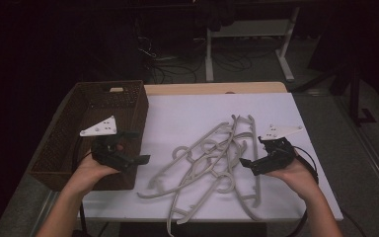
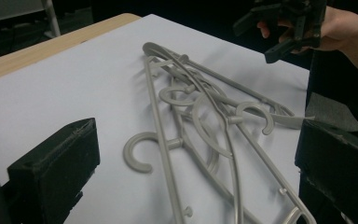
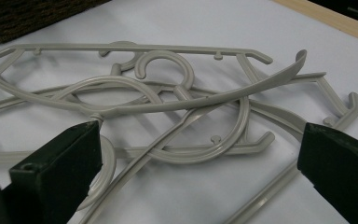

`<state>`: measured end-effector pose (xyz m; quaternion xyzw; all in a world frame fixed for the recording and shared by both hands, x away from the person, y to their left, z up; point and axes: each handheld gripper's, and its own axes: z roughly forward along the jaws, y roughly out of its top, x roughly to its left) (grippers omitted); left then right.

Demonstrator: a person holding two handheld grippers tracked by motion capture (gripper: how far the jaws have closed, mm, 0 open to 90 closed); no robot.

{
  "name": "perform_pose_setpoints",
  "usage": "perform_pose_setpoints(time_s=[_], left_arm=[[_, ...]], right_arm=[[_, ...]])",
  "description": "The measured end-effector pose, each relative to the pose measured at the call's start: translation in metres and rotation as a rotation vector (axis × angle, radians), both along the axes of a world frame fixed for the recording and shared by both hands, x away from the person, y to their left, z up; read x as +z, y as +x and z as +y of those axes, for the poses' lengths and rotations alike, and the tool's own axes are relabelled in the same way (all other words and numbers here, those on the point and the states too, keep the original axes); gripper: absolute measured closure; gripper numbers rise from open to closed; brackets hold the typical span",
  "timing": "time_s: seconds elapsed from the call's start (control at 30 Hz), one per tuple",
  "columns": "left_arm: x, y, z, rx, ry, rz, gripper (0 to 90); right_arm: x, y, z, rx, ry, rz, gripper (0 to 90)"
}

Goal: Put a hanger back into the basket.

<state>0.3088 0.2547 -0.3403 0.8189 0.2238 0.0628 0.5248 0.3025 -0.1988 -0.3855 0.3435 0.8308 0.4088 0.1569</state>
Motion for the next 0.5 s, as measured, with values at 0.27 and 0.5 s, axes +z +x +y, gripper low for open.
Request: perform_pose_setpoints(time_s=[0.27, 0.5], left_arm=[[-0.007, -0.007, -0.034, -0.059, 0.019, 0.014, 0.1], [-0.019, -0.009, -0.063, -0.116, 0.049, 0.023, 3.9]], right_arm=[[-0.004, 0.002, -0.003, -0.01, 0.003, 0.01, 0.0], [-0.005, 0.002, -0.003, -0.011, -0.001, 0.013, 0.0]])
